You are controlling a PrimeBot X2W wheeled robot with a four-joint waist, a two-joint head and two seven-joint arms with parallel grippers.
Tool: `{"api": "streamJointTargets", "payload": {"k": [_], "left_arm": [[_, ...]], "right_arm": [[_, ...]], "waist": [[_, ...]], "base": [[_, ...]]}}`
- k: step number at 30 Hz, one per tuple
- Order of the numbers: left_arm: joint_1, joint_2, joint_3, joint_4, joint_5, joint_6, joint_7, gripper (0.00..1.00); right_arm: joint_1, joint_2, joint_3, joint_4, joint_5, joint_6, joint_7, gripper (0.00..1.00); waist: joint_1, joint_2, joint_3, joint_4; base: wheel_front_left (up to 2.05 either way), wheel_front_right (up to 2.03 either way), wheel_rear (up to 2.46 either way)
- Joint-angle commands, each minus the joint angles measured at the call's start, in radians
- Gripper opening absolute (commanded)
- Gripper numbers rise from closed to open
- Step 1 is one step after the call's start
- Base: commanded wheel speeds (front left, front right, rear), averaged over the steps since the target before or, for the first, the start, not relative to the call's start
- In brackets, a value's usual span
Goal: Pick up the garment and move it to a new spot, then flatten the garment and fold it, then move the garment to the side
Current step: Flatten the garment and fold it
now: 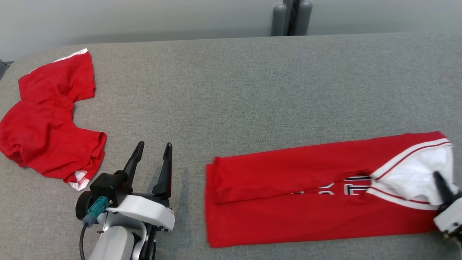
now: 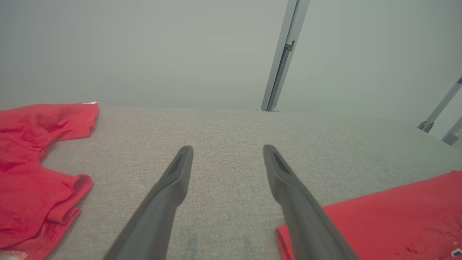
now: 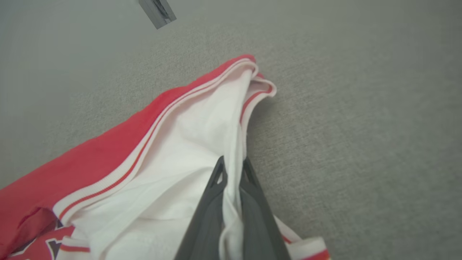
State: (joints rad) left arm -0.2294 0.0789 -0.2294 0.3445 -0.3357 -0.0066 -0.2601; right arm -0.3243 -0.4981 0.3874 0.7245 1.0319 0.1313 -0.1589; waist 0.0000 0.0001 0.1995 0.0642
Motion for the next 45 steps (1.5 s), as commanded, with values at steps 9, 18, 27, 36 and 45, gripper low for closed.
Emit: {"api": "streamJointTargets", "payload": {"k": [9,18,27,36,45], "left_arm": [[0.005,-0.003,0.021,0.003,0.015,-0.006,-0.004,1.00],[0.020,-0.006,0.037,0.011,0.021,-0.012,-0.004,1.00],[0.035,-0.010,0.048,0.010,0.025,-0.019,-0.004,1.00],[0.054,-0.013,0.065,0.018,0.022,-0.027,-0.004,1.00],[0.049,-0.016,0.074,0.017,0.020,-0.031,-0.004,1.00]], "right_arm": [[-0.089,-0.080,-0.006,0.092,-0.024,-0.001,0.026,0.00],[-0.084,-0.081,0.068,-0.039,-0.027,-0.001,0.072,0.00],[-0.029,-0.042,0.127,-0.391,0.006,-0.001,0.206,0.00],[0.028,0.090,0.123,-0.581,-0.001,-0.001,0.347,0.00],[0.046,0.258,0.084,-0.543,-0.071,-0.001,0.402,0.00]], "waist": [[0.0000,-0.0001,-0.015,-0.005],[0.0000,-0.0001,-0.040,-0.041],[0.0000,-0.0001,-0.073,-0.091],[0.0000,-0.0001,-0.101,-0.105],[0.0000,-0.0001,-0.106,-0.065]], "base": [[0.00,0.00,0.00],[0.00,0.00,0.00],[0.00,0.00,0.00],[0.00,0.00,0.00],[0.00,0.00,0.00]]}}
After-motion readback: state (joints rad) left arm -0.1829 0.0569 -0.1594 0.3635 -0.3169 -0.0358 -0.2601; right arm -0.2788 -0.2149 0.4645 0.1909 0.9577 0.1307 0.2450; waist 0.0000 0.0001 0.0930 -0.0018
